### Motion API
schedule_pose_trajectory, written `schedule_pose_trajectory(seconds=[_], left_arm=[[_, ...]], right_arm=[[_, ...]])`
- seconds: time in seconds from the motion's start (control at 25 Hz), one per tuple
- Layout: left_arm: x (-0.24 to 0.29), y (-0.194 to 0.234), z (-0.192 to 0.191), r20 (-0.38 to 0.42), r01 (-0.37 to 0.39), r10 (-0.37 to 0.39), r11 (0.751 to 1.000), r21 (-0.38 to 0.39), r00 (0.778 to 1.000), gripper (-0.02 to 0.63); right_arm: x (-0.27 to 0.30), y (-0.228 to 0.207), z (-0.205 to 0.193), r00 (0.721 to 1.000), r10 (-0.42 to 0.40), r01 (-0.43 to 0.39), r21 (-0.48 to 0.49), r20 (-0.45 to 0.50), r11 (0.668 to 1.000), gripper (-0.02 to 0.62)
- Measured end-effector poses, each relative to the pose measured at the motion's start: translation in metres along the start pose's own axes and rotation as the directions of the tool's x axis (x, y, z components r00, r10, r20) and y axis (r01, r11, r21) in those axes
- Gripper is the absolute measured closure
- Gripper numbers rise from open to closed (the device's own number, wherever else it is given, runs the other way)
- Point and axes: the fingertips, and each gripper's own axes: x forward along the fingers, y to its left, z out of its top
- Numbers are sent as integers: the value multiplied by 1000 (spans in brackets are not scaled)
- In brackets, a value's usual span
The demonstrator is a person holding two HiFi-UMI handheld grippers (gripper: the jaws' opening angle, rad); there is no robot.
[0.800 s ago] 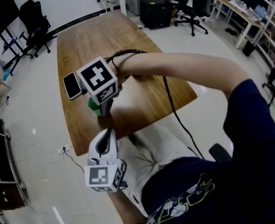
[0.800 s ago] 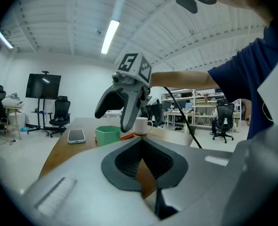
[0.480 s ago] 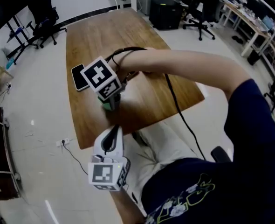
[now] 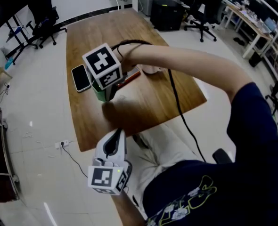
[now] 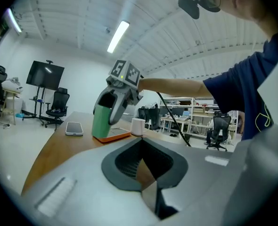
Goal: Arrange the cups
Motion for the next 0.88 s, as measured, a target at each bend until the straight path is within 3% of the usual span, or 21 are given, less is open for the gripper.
schedule_pose_trajectory(seconds=[0.24, 0.52, 0.88], left_arm=[[6, 1, -5, -7, -6, 6, 1000, -18, 1000, 600], [9, 2, -9, -21, 6, -6, 999, -36, 1000, 600], [10, 10, -12, -14, -8, 8, 999, -32, 1000, 600]], right_arm=[[-37, -46, -22, 1000, -30, 31, 104, -11, 994, 232], [-17, -63, -66, 996, 17, -2, 182, -86, 983, 230], [2, -70, -80, 997, 48, -33, 225, -61, 974, 225]])
